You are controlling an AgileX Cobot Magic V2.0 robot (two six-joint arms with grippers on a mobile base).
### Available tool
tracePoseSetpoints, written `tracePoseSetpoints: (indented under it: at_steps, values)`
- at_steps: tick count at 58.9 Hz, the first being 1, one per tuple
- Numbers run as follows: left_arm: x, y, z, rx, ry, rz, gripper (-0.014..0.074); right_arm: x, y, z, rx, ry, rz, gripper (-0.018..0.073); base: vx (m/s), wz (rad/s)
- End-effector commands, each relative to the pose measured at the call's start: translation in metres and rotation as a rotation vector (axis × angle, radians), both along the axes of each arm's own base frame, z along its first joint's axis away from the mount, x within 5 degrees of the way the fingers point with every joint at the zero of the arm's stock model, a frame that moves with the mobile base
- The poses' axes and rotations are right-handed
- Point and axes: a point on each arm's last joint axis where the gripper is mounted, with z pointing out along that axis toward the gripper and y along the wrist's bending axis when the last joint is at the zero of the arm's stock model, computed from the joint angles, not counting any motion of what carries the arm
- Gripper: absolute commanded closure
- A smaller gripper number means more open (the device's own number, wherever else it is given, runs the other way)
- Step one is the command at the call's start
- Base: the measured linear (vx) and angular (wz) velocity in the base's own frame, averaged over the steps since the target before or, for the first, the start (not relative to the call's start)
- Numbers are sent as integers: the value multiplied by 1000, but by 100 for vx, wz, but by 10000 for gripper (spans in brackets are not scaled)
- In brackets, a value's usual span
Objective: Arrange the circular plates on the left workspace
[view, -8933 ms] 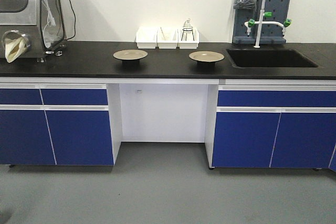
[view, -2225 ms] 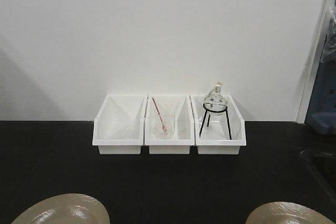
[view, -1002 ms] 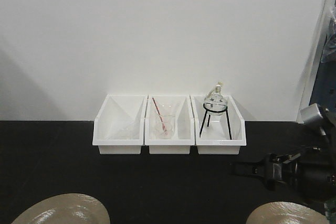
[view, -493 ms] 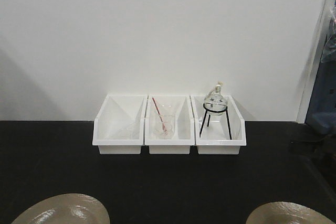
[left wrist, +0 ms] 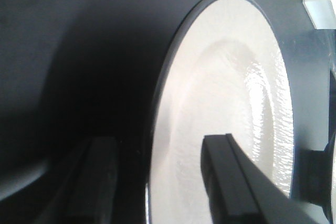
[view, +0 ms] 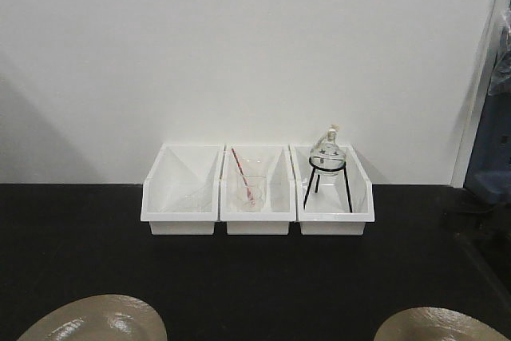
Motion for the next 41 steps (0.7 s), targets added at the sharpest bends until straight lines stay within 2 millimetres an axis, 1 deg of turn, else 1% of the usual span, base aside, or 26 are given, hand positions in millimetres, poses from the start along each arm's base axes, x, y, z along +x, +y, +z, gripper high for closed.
tracePoseSetpoints:
  at_steps: [1,9,20,25,29,32,35,37,38,41]
  values:
    - [5,-2,20,-30,-79,-9,170,0,0,20,25,-78,-16,-34,0,0]
    - [7,-5,14,-39,-61,-20,190,0,0,20,25,-78,-16,-34,0,0]
    - [13,-22,2,-43,-25,-69,190,0,0,20,25,-78,-16,-34,0,0]
    - [14,-25,1,-31,-21,-75,216,0,0,20,25,-78,-14,-34,0,0]
    - [15,-25,1,-30,-23,-73,279,0,0,20,26,-77,-11,-34,0,0]
    - [15,-25,1,-30,-23,-73,365,0,0,20,27,-77,-10,-34,0,0]
    - [15,-26,2,-33,-24,-75,491,0,0,20,27,-77,-10,-34,0,0]
    - [14,-26,2,-35,-25,-76,556,0,0,20,27,-77,-10,-34,0,0]
    - [14,-26,2,-36,-25,-77,606,0,0,20,27,-77,-10,-34,0,0]
    - [15,-27,3,-55,-31,-77,605,0,0,20,27,-77,-10,-34,0,0]
